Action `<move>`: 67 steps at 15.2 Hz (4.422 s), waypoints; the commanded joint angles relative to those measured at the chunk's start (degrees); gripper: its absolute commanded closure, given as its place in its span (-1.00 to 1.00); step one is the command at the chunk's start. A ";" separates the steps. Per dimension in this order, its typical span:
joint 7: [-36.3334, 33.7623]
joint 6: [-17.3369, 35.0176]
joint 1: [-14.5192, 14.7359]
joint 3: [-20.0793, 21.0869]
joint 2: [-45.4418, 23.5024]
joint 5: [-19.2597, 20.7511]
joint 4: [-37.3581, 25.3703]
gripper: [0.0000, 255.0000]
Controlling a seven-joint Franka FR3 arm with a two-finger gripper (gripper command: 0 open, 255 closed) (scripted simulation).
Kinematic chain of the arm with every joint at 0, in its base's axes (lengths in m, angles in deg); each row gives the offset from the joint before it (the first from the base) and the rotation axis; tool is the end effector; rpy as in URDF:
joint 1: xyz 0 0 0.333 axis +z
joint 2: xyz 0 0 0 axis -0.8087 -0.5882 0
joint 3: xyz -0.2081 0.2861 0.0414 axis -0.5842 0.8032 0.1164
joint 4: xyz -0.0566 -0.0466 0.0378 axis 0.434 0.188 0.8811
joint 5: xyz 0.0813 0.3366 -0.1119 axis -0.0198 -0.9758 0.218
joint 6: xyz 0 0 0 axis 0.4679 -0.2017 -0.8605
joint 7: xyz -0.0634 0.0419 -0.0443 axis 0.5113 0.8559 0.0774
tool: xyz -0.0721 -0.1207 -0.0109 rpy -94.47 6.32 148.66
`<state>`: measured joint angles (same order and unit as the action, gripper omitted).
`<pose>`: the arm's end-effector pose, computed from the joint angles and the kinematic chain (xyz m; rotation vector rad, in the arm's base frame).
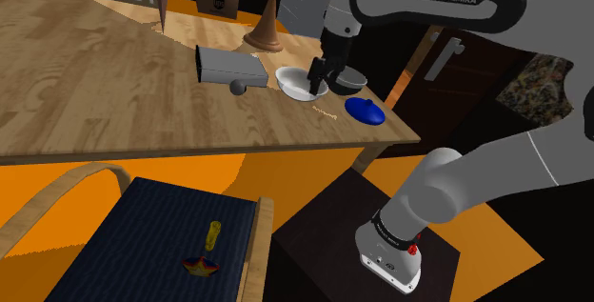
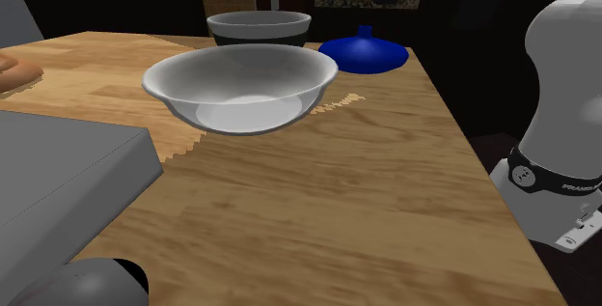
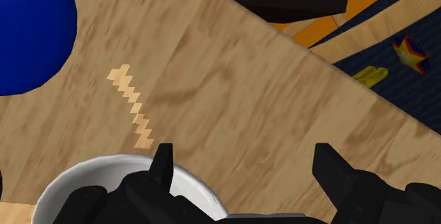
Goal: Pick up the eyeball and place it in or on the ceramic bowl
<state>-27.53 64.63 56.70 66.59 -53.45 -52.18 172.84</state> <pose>0.3370 0.0415 0.5493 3.0758 0.0790 -0.0634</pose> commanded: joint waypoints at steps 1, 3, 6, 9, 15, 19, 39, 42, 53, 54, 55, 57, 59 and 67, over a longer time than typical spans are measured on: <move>0.42 1.89 0.45 0.41 -4.68 -0.30 -3.11 -1.00; 0.90 3.50 0.84 0.78 -8.92 -0.51 -5.98 -1.00; 1.60 5.40 1.40 1.40 -15.25 -0.74 -10.76 -1.00; 2.25 6.70 2.00 2.05 -21.55 -0.82 -16.13 -1.00; 3.38 7.43 3.33 3.44 -34.29 -0.48 -28.81 -1.00; 3.91 6.76 4.24 4.16 -41.25 -0.02 -36.78 -1.00; 3.80 12.33 4.23 4.11 -42.05 0.14 -32.00 1.00; 3.79 12.33 4.23 4.11 -42.05 0.14 -32.01 1.00; 3.90 5.70 4.26 4.17 -41.15 -0.03 -37.74 1.00; 3.91 4.94 4.27 4.18 -41.11 -0.04 -38.46 1.00; 3.91 4.18 4.27 4.18 -41.09 -0.05 -39.20 1.00; 3.92 2.64 4.29 4.20 -41.08 -0.06 -40.73 1.00; 3.92 1.08 4.32 4.21 -41.13 -0.05 -42.34 1.00; 3.86 -5.41 4.49 4.27 -41.96 0.06 -49.65 1.00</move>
<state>-23.70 59.97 61.19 70.87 -95.25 -52.15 124.06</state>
